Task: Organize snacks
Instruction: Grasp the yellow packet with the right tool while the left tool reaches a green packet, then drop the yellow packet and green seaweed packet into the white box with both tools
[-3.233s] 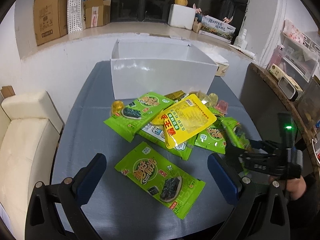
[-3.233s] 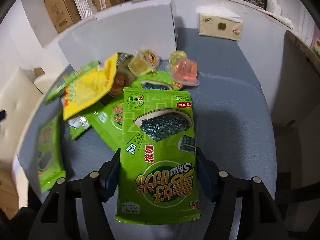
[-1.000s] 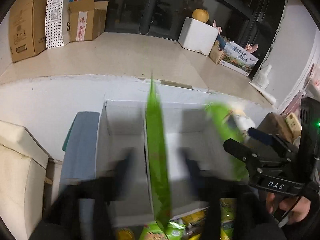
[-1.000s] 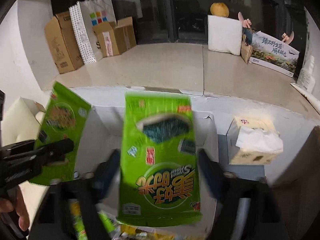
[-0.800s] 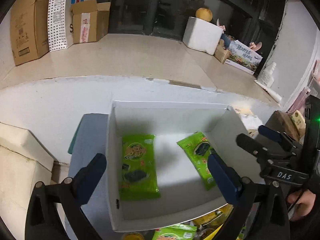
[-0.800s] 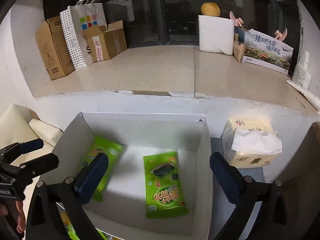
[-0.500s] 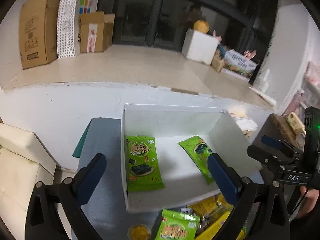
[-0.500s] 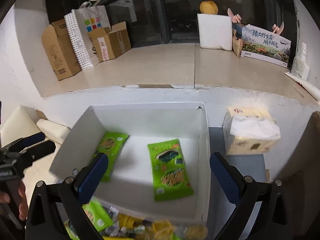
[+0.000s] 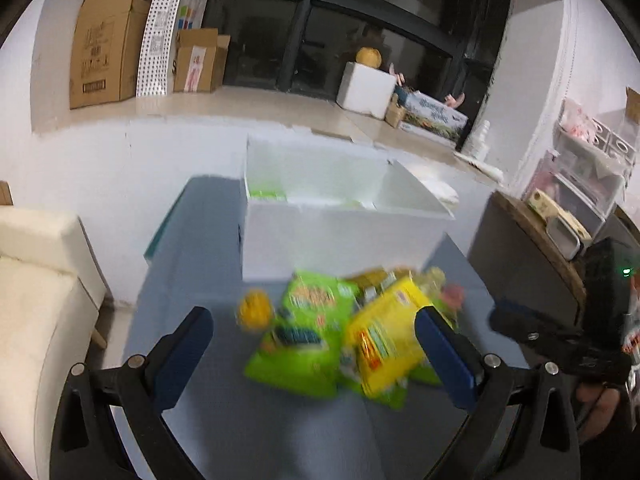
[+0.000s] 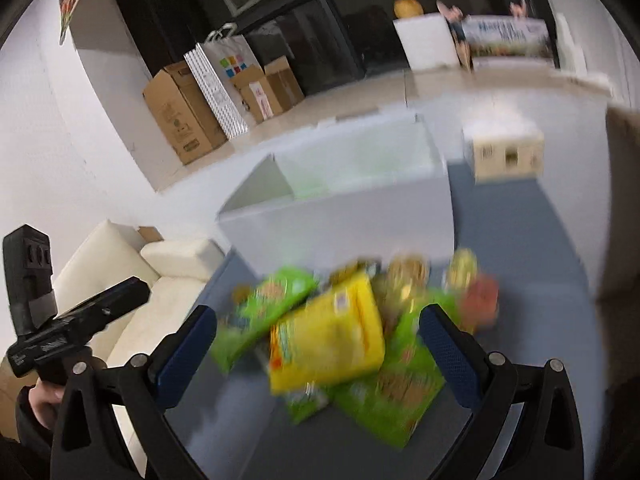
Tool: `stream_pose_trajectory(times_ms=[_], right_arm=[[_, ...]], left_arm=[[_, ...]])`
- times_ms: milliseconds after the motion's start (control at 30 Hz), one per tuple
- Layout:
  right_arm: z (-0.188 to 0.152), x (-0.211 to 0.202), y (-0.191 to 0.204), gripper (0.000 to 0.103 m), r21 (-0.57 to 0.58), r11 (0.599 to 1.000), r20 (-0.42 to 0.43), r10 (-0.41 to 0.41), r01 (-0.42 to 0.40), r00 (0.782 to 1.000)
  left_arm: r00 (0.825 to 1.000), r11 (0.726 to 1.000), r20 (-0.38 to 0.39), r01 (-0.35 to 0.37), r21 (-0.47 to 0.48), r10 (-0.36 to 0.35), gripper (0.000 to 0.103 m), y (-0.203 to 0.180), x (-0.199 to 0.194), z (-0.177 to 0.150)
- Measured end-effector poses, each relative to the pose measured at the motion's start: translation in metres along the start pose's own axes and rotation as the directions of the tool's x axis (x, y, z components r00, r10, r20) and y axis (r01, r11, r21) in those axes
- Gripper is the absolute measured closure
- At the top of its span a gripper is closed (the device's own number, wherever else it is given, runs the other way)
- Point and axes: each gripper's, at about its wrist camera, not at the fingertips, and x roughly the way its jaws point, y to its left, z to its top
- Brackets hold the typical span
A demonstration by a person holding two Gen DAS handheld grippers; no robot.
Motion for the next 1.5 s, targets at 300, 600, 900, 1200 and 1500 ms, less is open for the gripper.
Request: stream_pose_trajectory(times_ms=[300,600,900,1200,1500], right_arm=[[-0.034,0.045,-0.024,0.0,0.292,0.947,-0.061,0.159,-0.135,0.985],[-0.031,0.095,-0.028,0.014,0.379,0.904,-0.067,0.239,-0.197,0.969],[-0.022,0.103,-0.011,0.089,0.296,0.936,-0.07,0.218,-0.189,0.973],[-0.006,0.052,0.0,0.092,0.147,0.98,-0.009,0.136,-0.133,0.991],[-0.003,0.007,0.022,0.092,-0.037,0.998,0.012,0.05,-0.049,0.999]], left_arm=[[1.0,1.0,-0.014,-0.027,0.002,0.027,0.0,0.0,-0.01,-0.021],[0.998,0.999,-0.047,-0.045,-0.027,0.044,0.0,0.016,-0.002,-0.028],[0.995,0.997,-0.077,-0.064,-0.038,0.061,0.0,0.026,0.012,-0.033],[0.977,0.983,-0.174,-0.097,0.159,0.124,0.0,0.019,0.064,-0.032],[0.952,0.952,-0.298,0.018,0.305,0.077,0.0,0.016,0.125,-0.026]])
